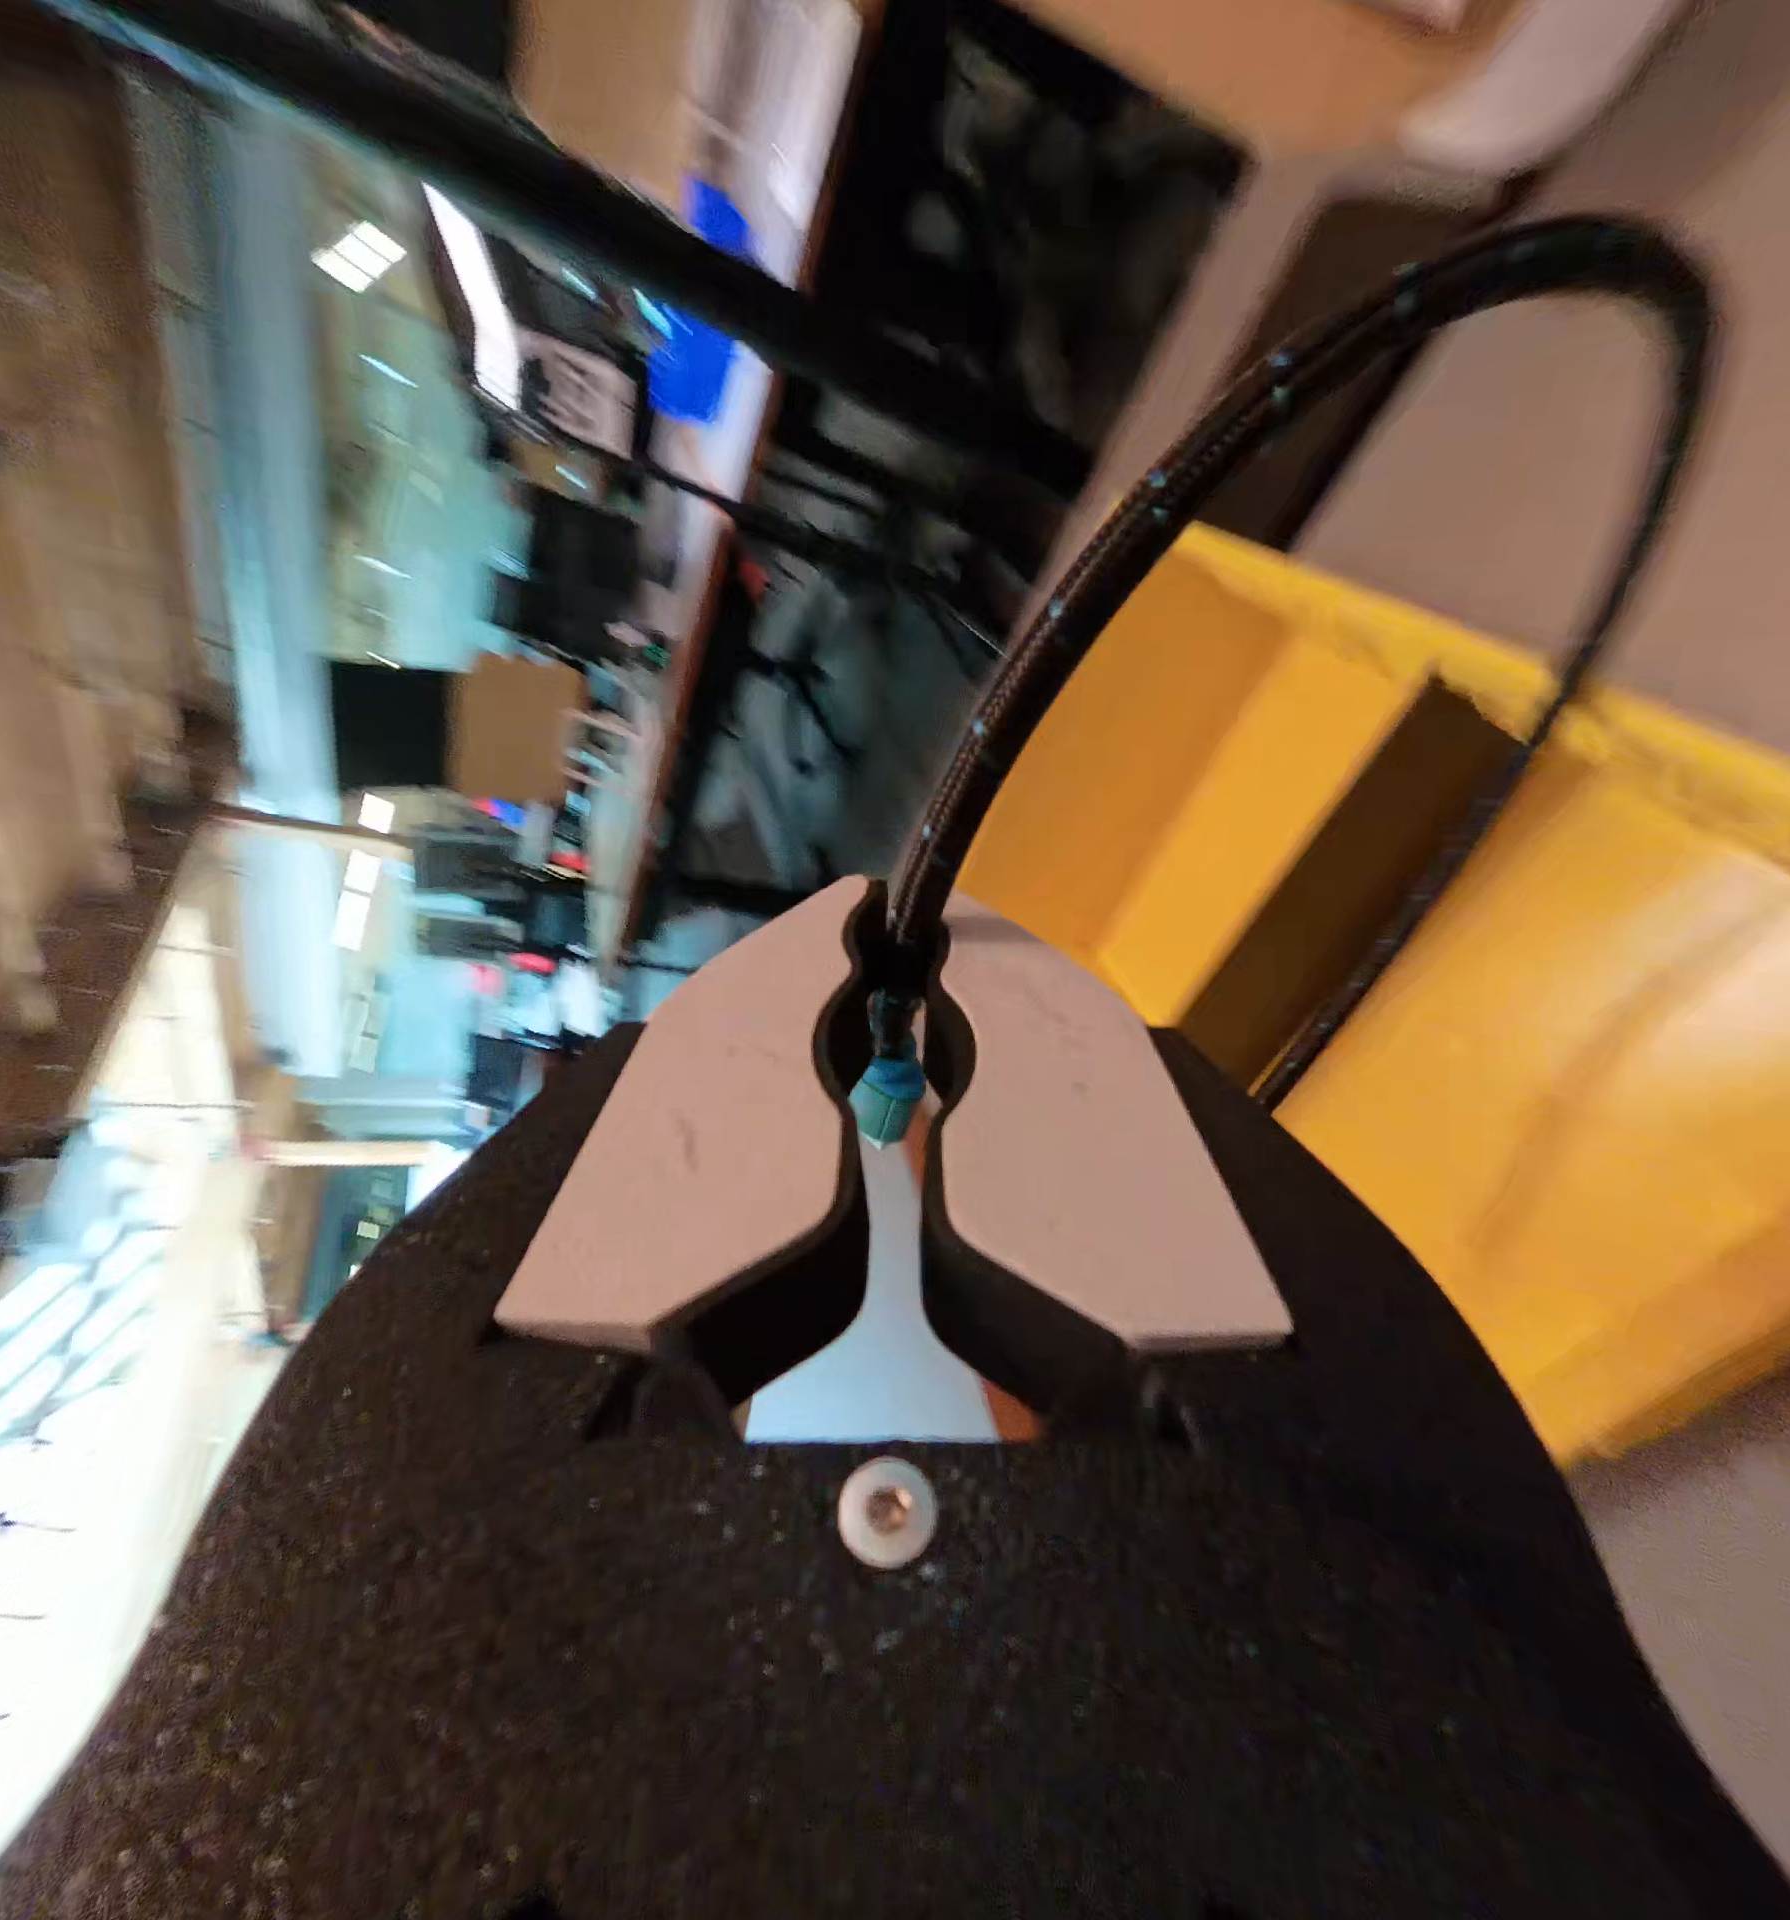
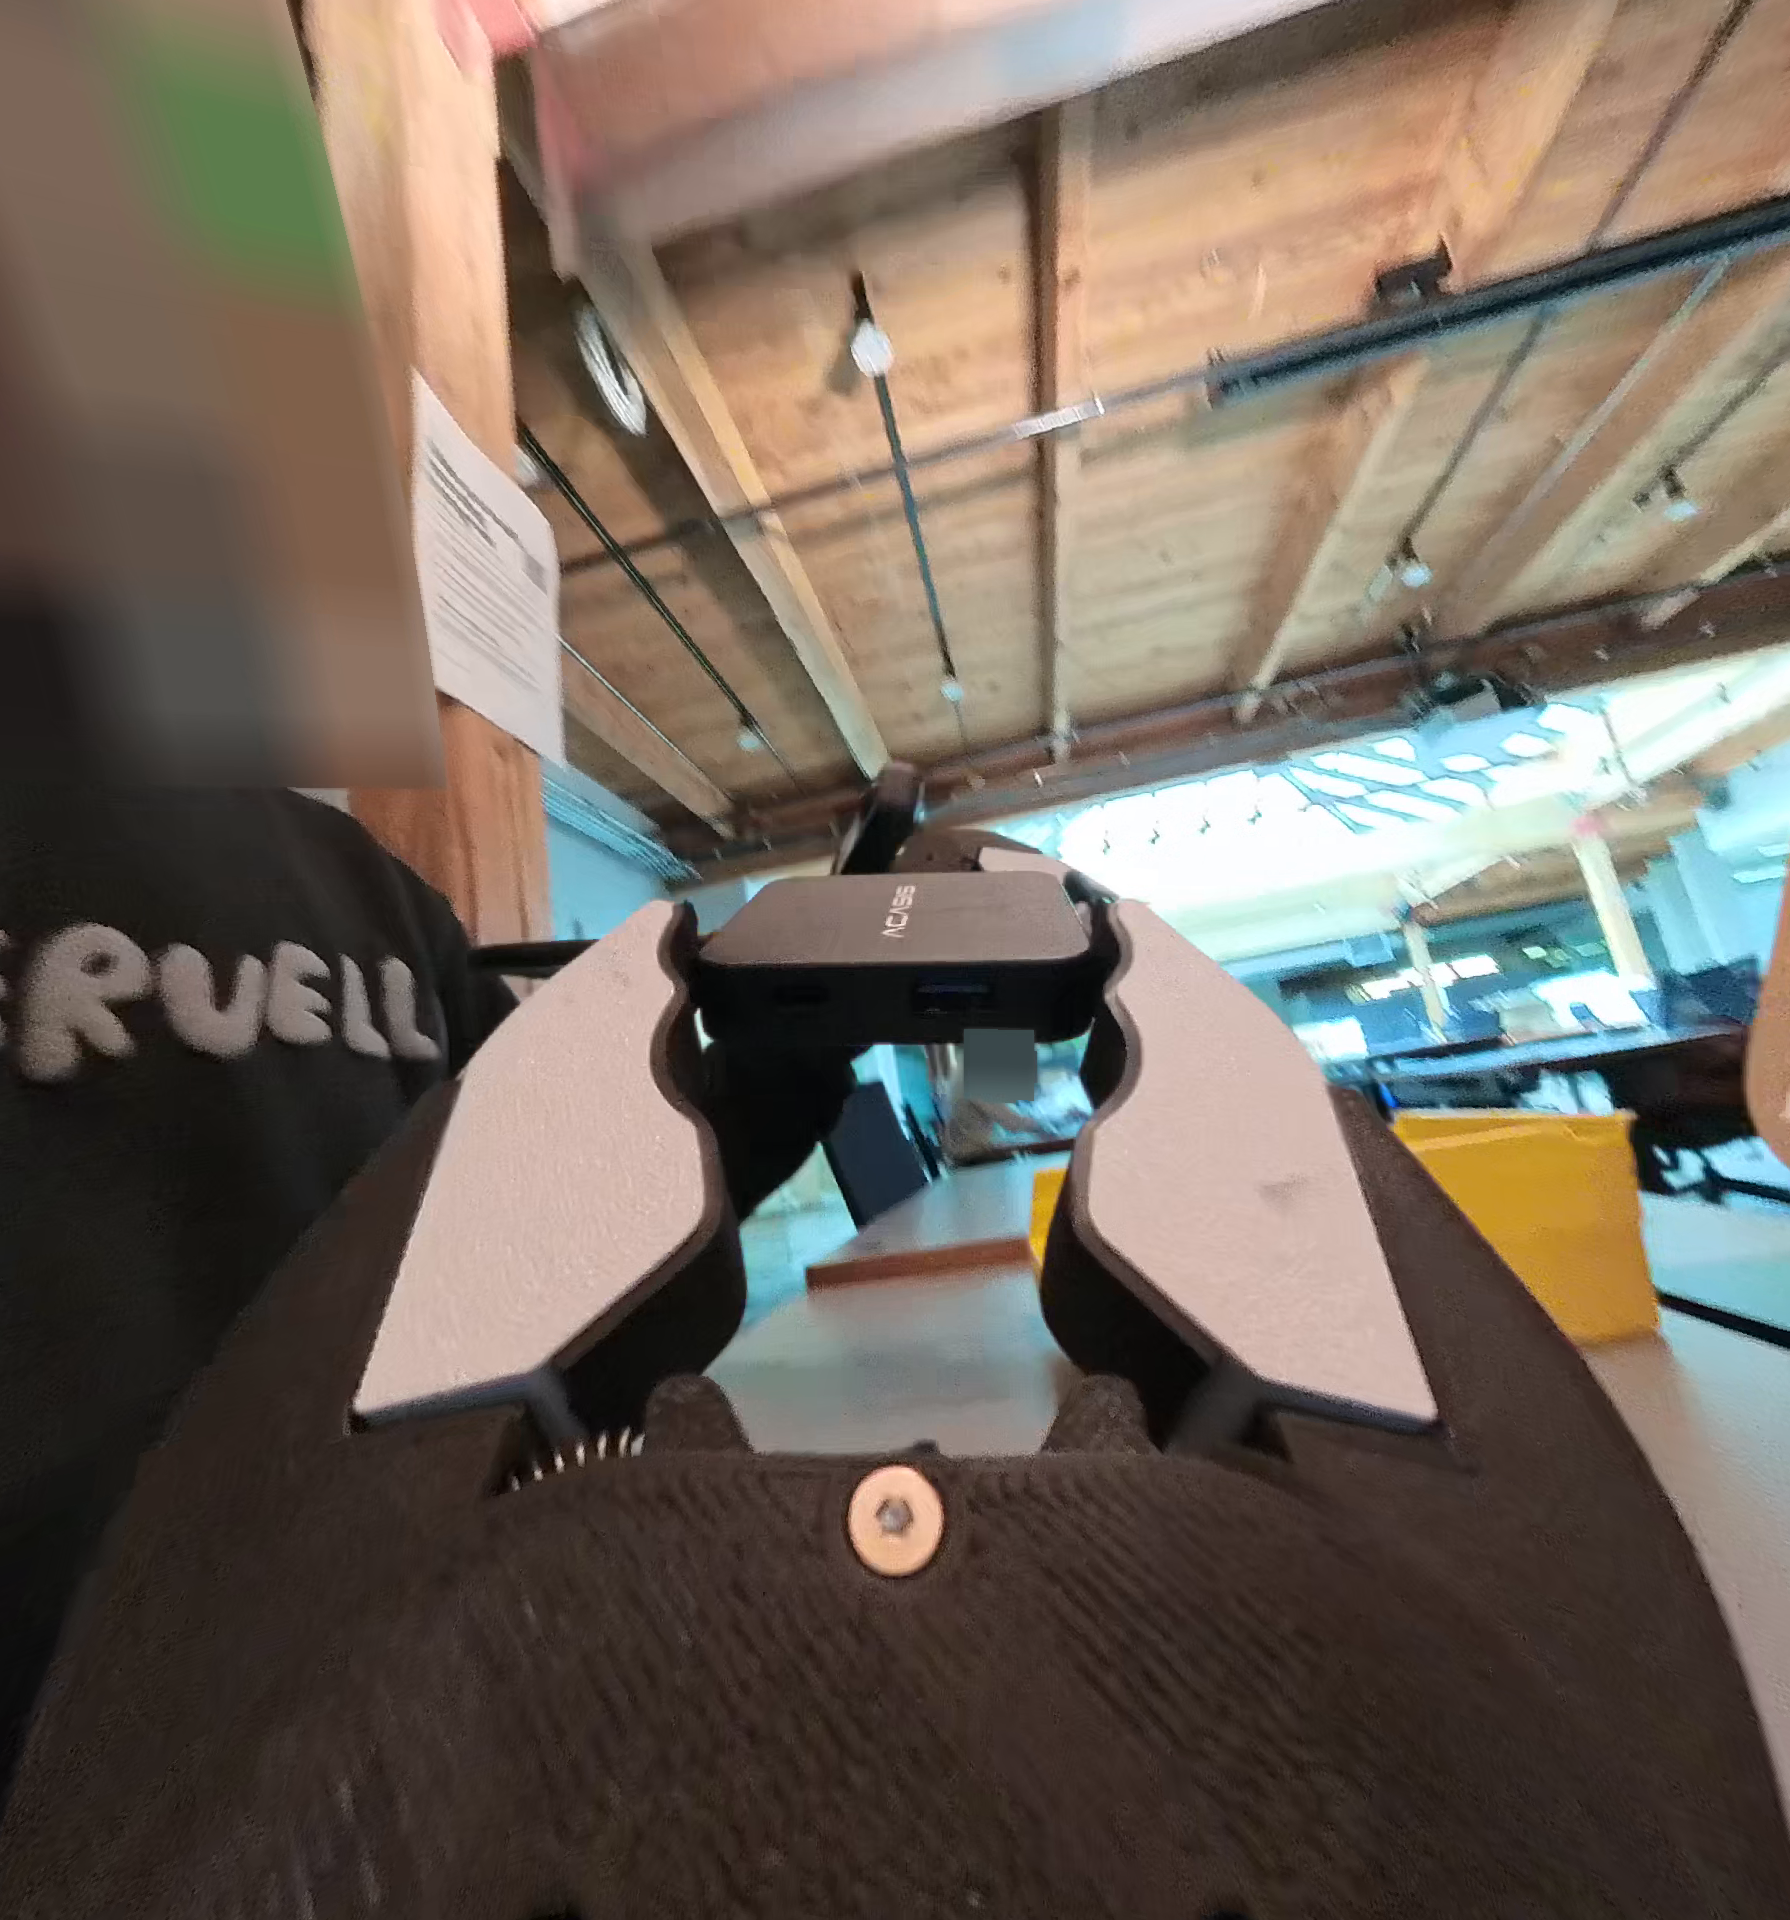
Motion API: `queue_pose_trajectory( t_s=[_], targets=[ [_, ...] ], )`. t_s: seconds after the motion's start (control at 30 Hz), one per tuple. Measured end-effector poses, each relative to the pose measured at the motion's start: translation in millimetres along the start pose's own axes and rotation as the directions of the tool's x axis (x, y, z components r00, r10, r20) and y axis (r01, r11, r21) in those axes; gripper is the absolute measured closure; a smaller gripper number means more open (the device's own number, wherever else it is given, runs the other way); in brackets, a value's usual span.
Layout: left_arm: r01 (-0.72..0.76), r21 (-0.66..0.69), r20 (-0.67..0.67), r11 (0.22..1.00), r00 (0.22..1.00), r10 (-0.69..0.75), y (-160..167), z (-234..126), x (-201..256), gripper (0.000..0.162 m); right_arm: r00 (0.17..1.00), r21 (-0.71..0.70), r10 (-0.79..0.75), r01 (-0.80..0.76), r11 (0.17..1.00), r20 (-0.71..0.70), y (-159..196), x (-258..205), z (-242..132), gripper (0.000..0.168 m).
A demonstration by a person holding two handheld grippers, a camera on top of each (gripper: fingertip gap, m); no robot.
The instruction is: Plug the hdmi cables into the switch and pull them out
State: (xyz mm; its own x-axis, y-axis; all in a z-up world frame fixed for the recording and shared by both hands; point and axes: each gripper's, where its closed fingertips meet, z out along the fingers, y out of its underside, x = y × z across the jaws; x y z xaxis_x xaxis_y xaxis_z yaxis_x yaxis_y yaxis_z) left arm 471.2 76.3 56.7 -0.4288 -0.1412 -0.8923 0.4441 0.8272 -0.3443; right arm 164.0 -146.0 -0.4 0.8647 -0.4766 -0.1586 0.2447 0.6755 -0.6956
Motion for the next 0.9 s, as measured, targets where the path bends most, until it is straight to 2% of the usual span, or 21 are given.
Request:
queue_pose_trajectory(
  t_s=[0.03, 0.1, 0.13, 0.17, 0.23, 0.3, 0.33, 0.4, 0.47, 0.57, 0.67, 0.8, 0.9],
  targets=[
    [-0.039, 0.041, 0.11, 0.998, 0.993, 0.035, -18, -16, -18, 0.158, 1.0, 0.035, 0.01, -0.01, 0.999, 0.011, -7, -1, -3, 0.096],
    [-0.164, 0.031, 0.373, 0.986, 0.917, 0.141, -44, -52, -58, 0.158, 1.0, 0.085, 0.024, -0.026, 0.996, 0.018, -14, -1, -8, 0.096],
    [-0.192, 0.057, 0.436, 0.98, 0.888, 0.149, -60, -66, -68, 0.158, 1.0, 0.093, 0.025, -0.027, 0.995, 0.017, -16, -2, -9, 0.096],
    [-0.207, 0.149, 0.432, 0.967, 0.893, 0.125, -80, -74, -65, 0.158, 1.0, 0.087, 0.016, -0.017, 0.996, 0.014, -16, -3, -10, 0.096],
    [-0.259, 0.42, 0.318, 0.869, 0.94, 0.127, -128, -82, -29, 0.158, 1.0, 0.055, -0.017, 0.017, 0.998, 0.01, -15, -7, -8, 0.096],
    [-0.308, 0.632, 0.207, 0.711, 0.951, 0.229, -165, -89, 30, 0.158, 0.999, 0.034, -0.044, 0.044, 0.998, 0.007, -16, -13, -8, 0.096],
    [-0.286, 0.706, 0.127, 0.648, 0.951, 0.282, -176, -92, 65, 0.159, 0.998, 0.026, -0.055, 0.055, 0.998, 0.008, -18, -16, -9, 0.096],
    [-0.14, 0.805, -0.037, 0.577, 0.958, 0.284, -194, -95, 122, 0.159, 0.996, 0.001, -0.087, 0.087, 0.996, -0.01, -19, -20, -11, 0.096],
    [0.054, 0.861, -0.187, 0.506, 0.958, 0.216, -207, -101, 164, 0.159, 0.994, -0.017, -0.104, 0.104, 0.994, -0.021, -19, -25, -15, 0.096],
    [0.315, 0.845, -0.39, 0.431, 0.916, 0.095, -209, -104, 205, 0.159, 0.991, -0.054, -0.127, 0.125, 0.991, -0.038, -18, -32, -21, 0.096],
    [0.396, 0.793, -0.473, 0.463, 0.879, 0.059, -189, -93, 236, 0.159, 0.99, -0.09, -0.131, 0.126, 0.988, -0.052, -14, -37, -27, 0.096],
    [0.402, 0.7, -0.543, 0.59, 0.837, 0.073, -146, -75, 269, 0.157, 0.989, -0.115, -0.137, 0.13, 0.985, -0.055, -13, -36, -28, 0.096],
    [0.314, 0.623, -0.601, 0.717, 0.778, 0.182, -115, -68, 299, 0.143, 0.991, -0.123, -0.124, 0.116, 0.986, -0.056, -10, -31, -28, 0.096]
  ],
)
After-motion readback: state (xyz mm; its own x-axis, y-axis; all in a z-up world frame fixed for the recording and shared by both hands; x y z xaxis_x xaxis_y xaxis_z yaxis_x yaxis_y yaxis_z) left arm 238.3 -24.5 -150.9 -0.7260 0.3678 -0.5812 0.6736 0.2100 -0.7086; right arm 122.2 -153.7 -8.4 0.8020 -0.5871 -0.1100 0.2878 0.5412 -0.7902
